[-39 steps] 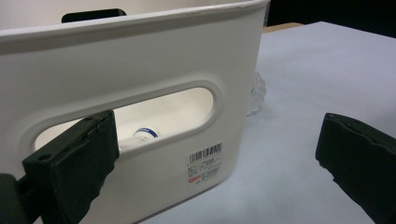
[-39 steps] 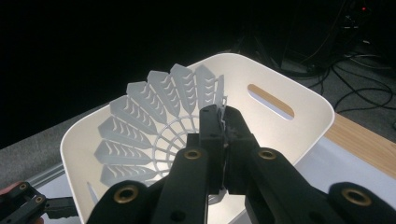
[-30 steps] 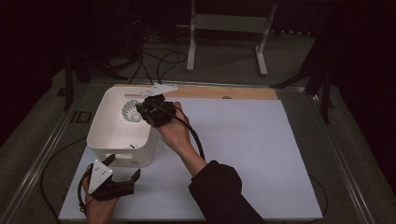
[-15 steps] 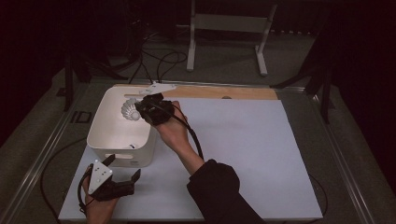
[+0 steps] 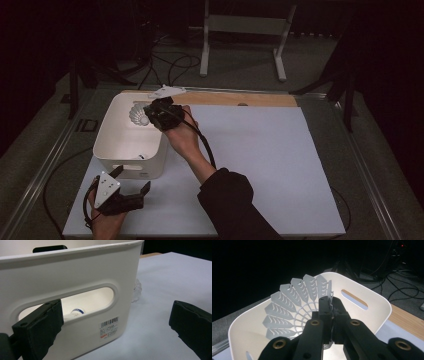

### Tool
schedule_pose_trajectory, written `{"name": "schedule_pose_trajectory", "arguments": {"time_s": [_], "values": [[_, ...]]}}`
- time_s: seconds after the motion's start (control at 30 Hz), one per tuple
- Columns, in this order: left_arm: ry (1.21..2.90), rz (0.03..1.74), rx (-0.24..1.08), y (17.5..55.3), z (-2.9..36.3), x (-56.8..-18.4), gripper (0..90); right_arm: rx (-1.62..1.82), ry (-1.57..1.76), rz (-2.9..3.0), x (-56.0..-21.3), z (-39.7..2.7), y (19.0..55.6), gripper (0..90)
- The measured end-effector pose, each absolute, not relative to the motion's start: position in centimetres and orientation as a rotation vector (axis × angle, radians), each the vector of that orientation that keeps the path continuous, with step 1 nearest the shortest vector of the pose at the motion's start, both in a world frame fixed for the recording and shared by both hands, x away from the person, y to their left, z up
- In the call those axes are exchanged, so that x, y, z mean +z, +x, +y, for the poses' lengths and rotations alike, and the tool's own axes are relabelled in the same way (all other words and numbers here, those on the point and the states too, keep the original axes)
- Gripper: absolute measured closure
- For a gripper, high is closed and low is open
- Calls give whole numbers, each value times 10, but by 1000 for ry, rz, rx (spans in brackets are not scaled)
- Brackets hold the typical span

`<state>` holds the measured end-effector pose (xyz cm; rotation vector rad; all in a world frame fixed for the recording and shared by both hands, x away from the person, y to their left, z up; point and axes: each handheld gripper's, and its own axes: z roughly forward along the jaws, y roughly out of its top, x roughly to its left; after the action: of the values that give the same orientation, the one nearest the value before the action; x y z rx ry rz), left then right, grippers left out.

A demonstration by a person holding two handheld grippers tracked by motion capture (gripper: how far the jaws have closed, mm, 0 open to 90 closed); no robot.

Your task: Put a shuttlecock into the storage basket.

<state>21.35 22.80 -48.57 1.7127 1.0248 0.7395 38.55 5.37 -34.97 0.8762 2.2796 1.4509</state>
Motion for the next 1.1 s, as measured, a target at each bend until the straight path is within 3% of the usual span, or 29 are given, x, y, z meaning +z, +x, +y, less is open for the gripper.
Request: {"name": "schedule_pose_trajectory", "arguments": {"time_s": [0.2,0.27,0.3,0.53,1.1], "values": [[1711,1026,740,213,228,-486,0,1471,883,2282,-355,57,390,831],[1711,1026,741,213,229,-485,0,1492,884,2282,-356,56,391,633],[1711,1026,742,213,229,-485,0,1513,900,2285,-357,54,393,460],[1712,1026,740,213,228,-486,0,1478,933,2283,-359,47,396,131],[1710,1026,741,213,228,-486,0,1415,926,2261,-358,24,394,90]]}}
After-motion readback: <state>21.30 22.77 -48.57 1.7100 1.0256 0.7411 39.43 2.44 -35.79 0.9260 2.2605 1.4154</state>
